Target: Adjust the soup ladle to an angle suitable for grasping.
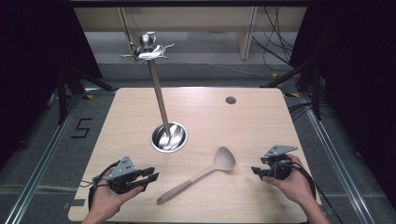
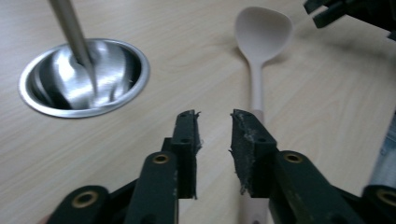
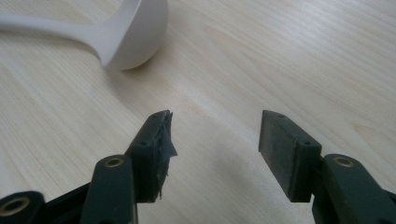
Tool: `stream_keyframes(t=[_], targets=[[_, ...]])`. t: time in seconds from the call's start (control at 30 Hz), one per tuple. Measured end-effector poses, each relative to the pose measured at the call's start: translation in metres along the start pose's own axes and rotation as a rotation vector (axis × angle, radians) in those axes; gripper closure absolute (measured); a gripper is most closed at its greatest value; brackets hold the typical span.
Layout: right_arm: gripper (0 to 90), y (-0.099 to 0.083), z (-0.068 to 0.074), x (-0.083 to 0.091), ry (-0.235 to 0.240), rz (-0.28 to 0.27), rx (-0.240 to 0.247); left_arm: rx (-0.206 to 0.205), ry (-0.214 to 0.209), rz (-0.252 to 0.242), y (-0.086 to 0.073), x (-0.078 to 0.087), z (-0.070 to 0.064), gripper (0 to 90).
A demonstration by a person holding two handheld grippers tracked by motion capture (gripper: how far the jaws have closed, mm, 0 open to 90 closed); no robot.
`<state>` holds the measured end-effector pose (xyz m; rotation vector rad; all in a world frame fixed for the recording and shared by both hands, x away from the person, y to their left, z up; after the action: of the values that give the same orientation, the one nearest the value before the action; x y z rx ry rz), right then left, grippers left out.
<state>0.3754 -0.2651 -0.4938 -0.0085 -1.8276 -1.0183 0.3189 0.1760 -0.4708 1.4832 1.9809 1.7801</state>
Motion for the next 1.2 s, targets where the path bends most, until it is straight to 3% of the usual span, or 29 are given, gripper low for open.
stream_keyframes(t=[0.03, 0.07, 0.13, 0.17, 0.23, 0.3, 0.33, 0.37, 0.4, 0.43, 0.5, 0.53, 0.57, 0.6, 0.7, 0.73, 0.77, 0.8, 0.83, 0.87, 0.9, 0.93, 0.97, 1.0, 1.03, 1.07, 1.1, 1.17, 1.2], targets=[[45.7, 0.000, 0.001, 0.000, 0.003, -0.010, -0.023, -0.004, -0.004, 0.012, -0.001, -0.001, -0.004, 73.7], [47.5, 0.000, 0.001, 0.002, 0.007, 0.011, -0.018, -0.009, -0.013, 0.025, -0.001, -0.003, -0.008, 76.0], [50.4, 0.001, 0.001, 0.002, -0.008, -0.014, -0.003, -0.028, -0.022, 0.049, -0.002, -0.004, -0.015, 78.9], [52.0, 0.002, 0.002, 0.003, -0.006, -0.014, -0.003, -0.016, -0.030, 0.050, -0.004, -0.005, -0.018, 79.6], [54.1, 0.004, 0.003, 0.003, -0.003, -0.015, 0.027, -0.021, -0.027, 0.059, -0.005, -0.005, -0.020, 80.7], [56.2, 0.007, 0.006, 0.003, 0.008, 0.014, 0.066, -0.051, -0.025, 0.061, -0.006, -0.006, -0.018, 81.4], [56.8, 0.010, 0.008, 0.004, 0.019, 0.023, 0.101, -0.026, -0.018, 0.071, -0.007, -0.005, -0.018, 81.5], [57.0, 0.014, 0.010, 0.005, 0.030, 0.046, 0.146, -0.061, -0.015, 0.085, -0.006, -0.005, -0.015, 81.4], [57.0, 0.019, 0.012, 0.003, 0.021, 0.027, 0.187, -0.022, -0.011, 0.077, -0.008, -0.005, -0.016, 81.4], [56.4, 0.024, 0.013, 0.002, 0.033, 0.024, 0.246, -0.036, -0.009, 0.082, -0.008, -0.005, -0.014, 81.2], [55.9, 0.035, 0.020, 0.001, 0.067, 0.039, 0.347, -0.017, -0.006, 0.089, -0.009, -0.006, -0.013, 80.6], [55.9, 0.041, 0.023, 0.000, 0.078, 0.044, 0.390, -0.074, -0.002, 0.105, -0.009, -0.005, -0.008, 80.1], [56.0, 0.047, 0.027, -0.002, 0.103, 0.060, 0.423, -0.034, -0.008, 0.097, -0.010, -0.007, -0.010, 79.6], [56.2, 0.054, 0.030, -0.006, 0.125, 0.066, 0.502, -0.015, -0.001, 0.107, -0.011, -0.007, -0.010, 78.9], [56.2, 0.075, 0.042, -0.019, 0.169, 0.111, 0.619, -0.046, 0.002, 0.116, -0.010, -0.007, -0.007, 76.1], [56.2, 0.082, 0.047, -0.024, 0.181, 0.116, 0.653, -0.007, -0.002, 0.104, -0.012, -0.008, -0.008, 74.7], [56.1, 0.089, 0.052, -0.029, 0.204, 0.120, 0.692, -0.051, 0.009, 0.116, -0.011, -0.007, -0.004, 73.4], [55.8, 0.097, 0.058, -0.034, 0.228, 0.128, 0.723, -0.016, 0.002, 0.097, -0.013, -0.008, -0.005, 71.7], [55.8, 0.097, 0.058, -0.034, 0.228, 0.128, 0.723, -0.016, 0.002, 0.097, -0.013, -0.008, -0.005, 70.3], [55.1, 0.110, 0.072, -0.044, 0.258, 0.149, 0.781, -0.021, 0.008, 0.097, -0.013, -0.008, -0.003, 68.6], [54.8, 0.114, 0.077, -0.047, 0.272, 0.155, 0.798, -0.007, 0.012, 0.090, -0.014, -0.008, -0.003, 67.3], [54.5, 0.119, 0.083, -0.052, 0.294, 0.160, 0.827, -0.024, 0.011, 0.079, -0.013, -0.008, -0.001, 66.1], [54.2, 0.123, 0.088, -0.056, 0.304, 0.170, 0.850, -0.003, 0.013, 0.086, -0.013, -0.007, -0.001, 65.0], [54.2, 0.123, 0.088, -0.056, 0.304, 0.170, 0.850, -0.003, 0.013, 0.086, -0.013, -0.007, -0.001, 63.9], [53.6, 0.129, 0.100, -0.066, 0.339, 0.187, 0.889, -0.017, 0.014, 0.065, -0.012, -0.007, 0.001, 62.2], [53.4, 0.131, 0.103, -0.069, 0.352, 0.187, 0.904, 0.001, 0.019, 0.069, -0.012, -0.007, 0.001, 60.9], [53.4, 0.133, 0.107, -0.073, 0.363, 0.195, 0.915, -0.016, 0.021, 0.057, -0.012, -0.008, 0.002, 59.5], [53.4, 0.137, 0.110, -0.081, 0.372, 0.213, 0.969, -0.025, 0.036, 0.082, -0.013, -0.007, 0.006, 56.1], [53.4, 0.138, 0.113, -0.084, 0.379, 0.215, 0.972, -0.025, 0.036, 0.082, -0.013, -0.007, 0.006, 55.0]])
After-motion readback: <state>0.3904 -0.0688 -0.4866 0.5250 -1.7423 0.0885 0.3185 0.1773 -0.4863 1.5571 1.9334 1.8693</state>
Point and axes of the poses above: each handheld gripper's, and its own axes: x roughly backward along the jaws, y roughly out of its top, z roughly to its left, the point moved 3 cm from there along -x, roughly forward along the jaws, and after that the axes turned 13 degrees about x, right-handed, at the moved point
